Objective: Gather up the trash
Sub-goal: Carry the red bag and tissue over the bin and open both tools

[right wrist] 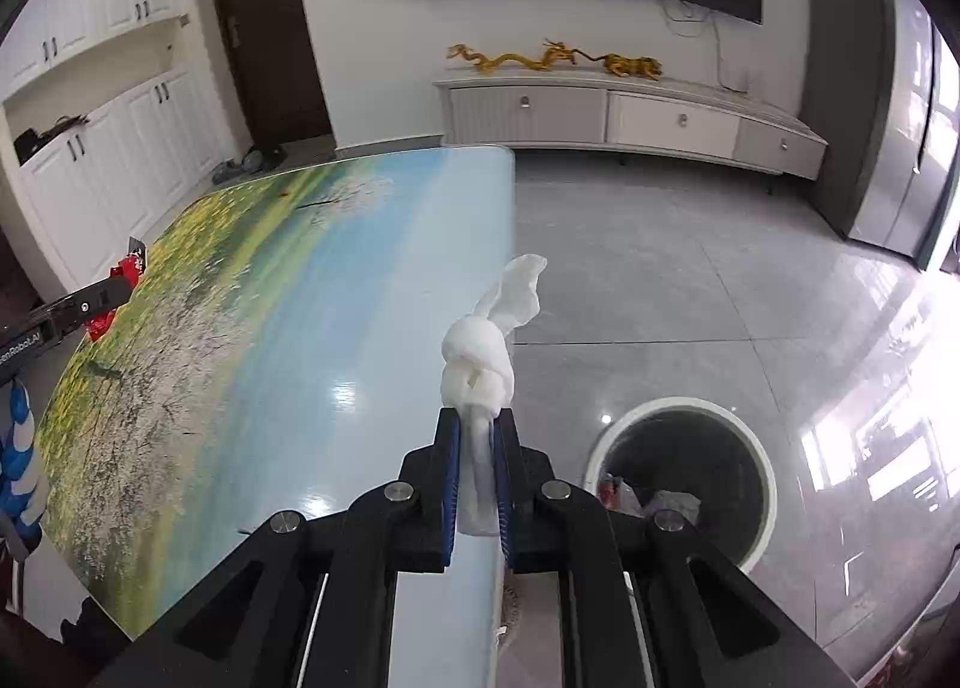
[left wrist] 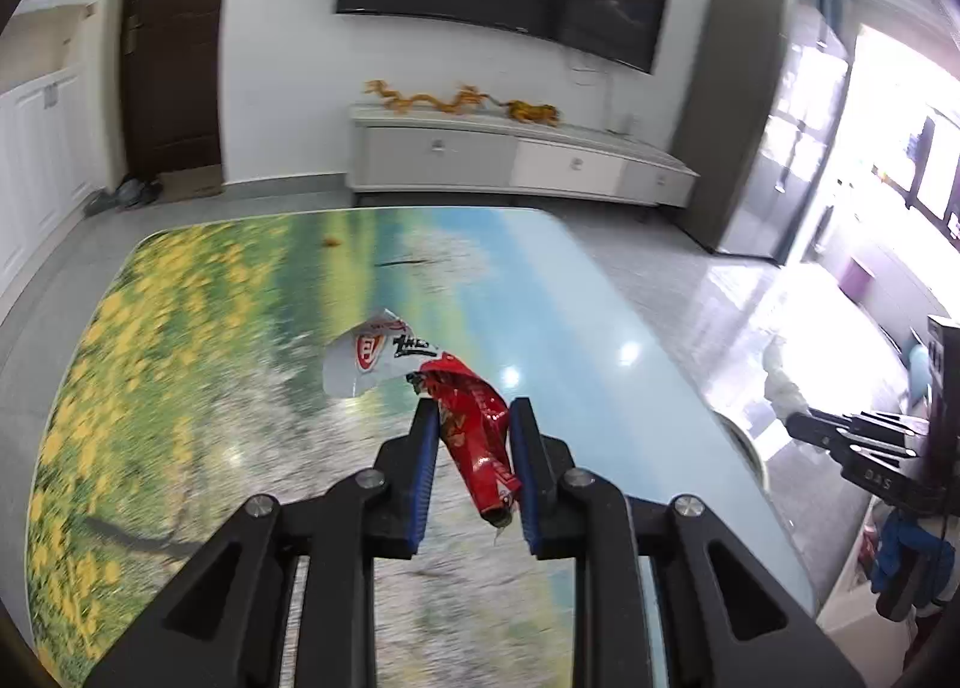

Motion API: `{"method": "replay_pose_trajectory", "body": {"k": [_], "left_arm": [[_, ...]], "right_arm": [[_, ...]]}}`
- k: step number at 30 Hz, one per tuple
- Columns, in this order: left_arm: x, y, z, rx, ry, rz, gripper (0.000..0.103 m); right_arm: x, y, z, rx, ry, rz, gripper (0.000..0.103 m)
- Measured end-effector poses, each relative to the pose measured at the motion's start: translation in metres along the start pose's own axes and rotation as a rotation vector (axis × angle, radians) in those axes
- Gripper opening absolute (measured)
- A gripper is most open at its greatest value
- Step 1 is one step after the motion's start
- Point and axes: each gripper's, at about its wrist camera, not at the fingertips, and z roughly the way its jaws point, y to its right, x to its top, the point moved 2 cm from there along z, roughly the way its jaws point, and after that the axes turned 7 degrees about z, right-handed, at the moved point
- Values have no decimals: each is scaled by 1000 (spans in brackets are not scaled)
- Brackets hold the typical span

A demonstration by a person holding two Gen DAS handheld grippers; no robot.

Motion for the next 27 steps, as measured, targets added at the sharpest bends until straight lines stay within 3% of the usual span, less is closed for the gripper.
{"method": "replay_pose_trajectory", "body": {"k": [7, 13, 23, 25, 27], "left_arm": [[37, 96, 38, -156, -41, 159, 22], [60, 184, 88, -263, -102, 267, 23], [75, 276, 173, -355, -209, 288, 29], [75, 287, 187, -375, -227, 280, 34], [77, 292, 199, -394, -242, 259, 54]], "right_arm": [[-6, 81, -16, -86, 33, 133, 11], [-8, 132, -4, -132, 20, 212, 11], [-16, 182, 29, -174, -35, 293, 13], [-18, 190, 35, -190, -44, 308, 14], [-23, 198, 41, -194, -58, 324, 18]]}}
